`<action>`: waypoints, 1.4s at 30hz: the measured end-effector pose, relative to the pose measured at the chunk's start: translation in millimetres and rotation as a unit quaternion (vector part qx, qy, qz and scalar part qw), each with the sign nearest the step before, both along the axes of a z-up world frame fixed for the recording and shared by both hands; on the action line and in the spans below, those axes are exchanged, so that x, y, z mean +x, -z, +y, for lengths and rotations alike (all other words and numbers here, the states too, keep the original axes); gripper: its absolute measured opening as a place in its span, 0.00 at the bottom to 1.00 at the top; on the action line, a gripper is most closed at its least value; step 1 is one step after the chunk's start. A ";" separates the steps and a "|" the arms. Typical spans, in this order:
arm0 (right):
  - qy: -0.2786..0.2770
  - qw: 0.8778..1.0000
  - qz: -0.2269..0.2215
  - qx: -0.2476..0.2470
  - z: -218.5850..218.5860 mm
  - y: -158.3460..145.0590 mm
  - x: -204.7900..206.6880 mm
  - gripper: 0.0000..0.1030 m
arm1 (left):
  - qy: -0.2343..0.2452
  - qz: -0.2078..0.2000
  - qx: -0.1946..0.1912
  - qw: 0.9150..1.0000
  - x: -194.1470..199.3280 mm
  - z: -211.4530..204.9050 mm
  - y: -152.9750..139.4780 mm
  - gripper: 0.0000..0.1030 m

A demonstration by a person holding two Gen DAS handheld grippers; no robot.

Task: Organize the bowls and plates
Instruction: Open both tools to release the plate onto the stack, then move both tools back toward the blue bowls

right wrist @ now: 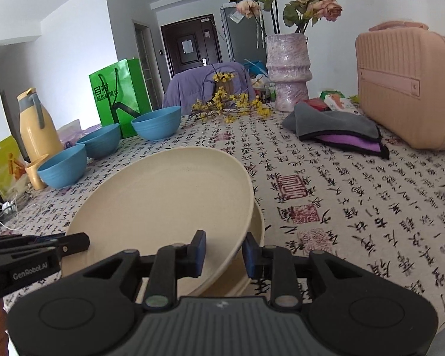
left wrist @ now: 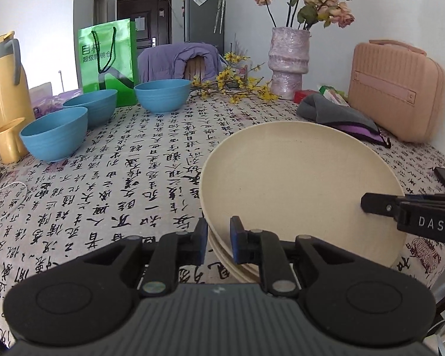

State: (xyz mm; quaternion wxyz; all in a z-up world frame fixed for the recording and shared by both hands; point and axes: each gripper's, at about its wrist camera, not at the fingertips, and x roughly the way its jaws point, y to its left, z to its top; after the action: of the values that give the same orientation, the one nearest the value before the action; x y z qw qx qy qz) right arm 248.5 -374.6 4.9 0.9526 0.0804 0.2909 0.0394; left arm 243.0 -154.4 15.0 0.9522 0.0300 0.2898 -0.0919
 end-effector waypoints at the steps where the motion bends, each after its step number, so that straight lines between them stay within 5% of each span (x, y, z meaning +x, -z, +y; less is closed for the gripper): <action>1: 0.000 1.000 -0.002 -0.005 0.0 -0.2 0.1 0.27 | 0.000 0.004 -0.003 1.000 0.8 -0.6 0.3 0.15; 9: -0.018 0.999 -0.006 -0.038 4.7 -2.0 1.7 0.30 | -0.004 0.010 -0.009 1.000 -2.4 0.6 2.9 0.17; 18: -0.008 0.999 -0.005 -0.052 12.0 -7.8 0.0 0.39 | 0.022 -0.011 -0.010 1.000 -15.3 1.0 0.9 0.33; 21: 0.007 0.997 -0.008 -0.076 16.5 -10.8 -3.9 0.51 | 0.022 -0.022 -0.013 0.999 -20.8 5.3 -1.9 0.36; 26: 0.014 0.996 -0.027 -0.085 17.8 -21.3 -12.8 0.51 | 0.010 -0.031 -0.025 0.999 -28.1 19.9 -7.9 0.41; 31: -0.018 0.996 -0.053 -0.071 32.0 -31.3 -26.6 0.56 | -0.005 -0.053 -0.044 0.998 -47.0 48.9 -8.3 0.75; 35: -0.055 0.993 -0.072 -0.070 58.0 -31.2 -37.6 0.59 | -0.030 -0.071 -0.044 0.996 -68.9 78.3 -1.5 0.87; 40: -0.101 0.988 -0.107 -0.054 94.8 -19.8 -61.7 0.80 | -0.070 -0.101 -0.032 0.992 -102.5 124.0 5.7 0.99; 42: -0.113 0.986 -0.113 -0.048 106.4 -12.4 -72.4 0.81 | -0.090 -0.113 -0.024 0.989 -116.7 144.3 6.9 1.00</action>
State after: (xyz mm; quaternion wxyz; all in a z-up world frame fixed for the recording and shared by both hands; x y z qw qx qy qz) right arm 176.1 -268.2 17.2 0.9714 -0.0036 0.1902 0.1420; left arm 126.3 -10.1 8.1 0.9836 -0.0085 0.1798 -0.0090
